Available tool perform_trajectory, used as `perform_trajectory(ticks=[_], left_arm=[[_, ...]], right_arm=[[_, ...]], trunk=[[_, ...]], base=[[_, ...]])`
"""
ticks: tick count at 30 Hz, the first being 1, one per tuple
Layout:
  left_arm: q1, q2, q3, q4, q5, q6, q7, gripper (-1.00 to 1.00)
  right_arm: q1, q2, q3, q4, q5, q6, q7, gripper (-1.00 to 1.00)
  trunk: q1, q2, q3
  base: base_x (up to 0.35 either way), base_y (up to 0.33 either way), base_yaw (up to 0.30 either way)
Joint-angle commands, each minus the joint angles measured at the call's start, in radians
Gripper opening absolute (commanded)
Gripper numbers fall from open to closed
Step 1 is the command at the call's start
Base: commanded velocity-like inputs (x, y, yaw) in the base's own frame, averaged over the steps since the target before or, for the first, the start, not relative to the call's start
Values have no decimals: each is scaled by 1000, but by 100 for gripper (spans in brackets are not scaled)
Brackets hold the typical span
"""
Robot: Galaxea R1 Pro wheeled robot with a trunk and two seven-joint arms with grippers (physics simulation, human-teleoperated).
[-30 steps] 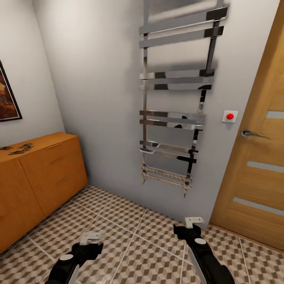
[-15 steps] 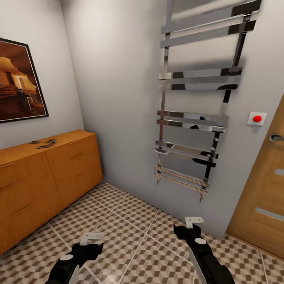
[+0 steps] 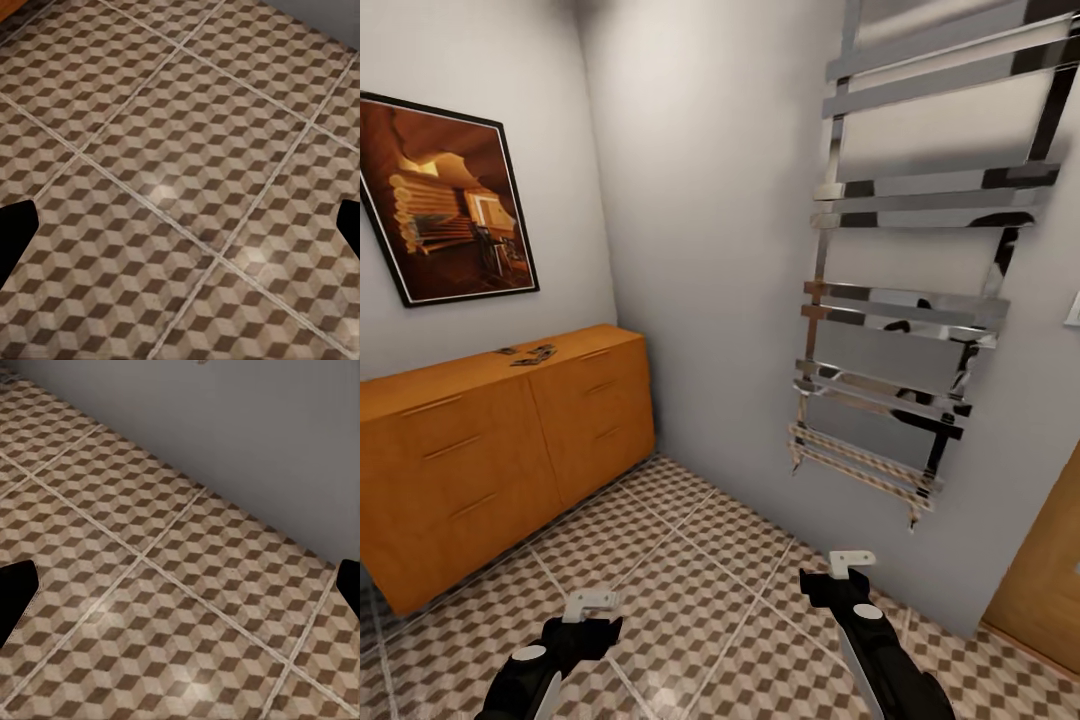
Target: Take the four mousetraps from the cabinet in the bathroom and place them on the bathroom floor. Make sure all four end up on the same floor surface, and ensure that at least two of them are either under or directly next to the same bathroom sink.
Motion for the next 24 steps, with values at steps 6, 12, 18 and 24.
perform_trajectory(ticks=[6, 12, 18, 24], left_arm=[[-1, -12, -1, 1, 0, 5, 0, 100], [-1, -19, -2, 3, -1, 5, 1, 100], [-1, -20, -3, 3, -1, 5, 1, 100], [-1, -21, -6, 4, -1, 5, 1, 100]], right_arm=[[0, 0, 2, -2, 5, 8, -5, 100], [0, 0, 2, -3, 5, 8, -5, 100], [0, 0, 2, -2, 5, 8, -5, 100], [0, 0, 2, -2, 5, 8, -5, 100]], trunk=[[0, -1, -1], [0, -1, -1], [0, -1, -1], [0, -1, -1]], base=[[93, -94, 259], [110, -114, 259], [110, -122, 259], [48, -128, 259]])
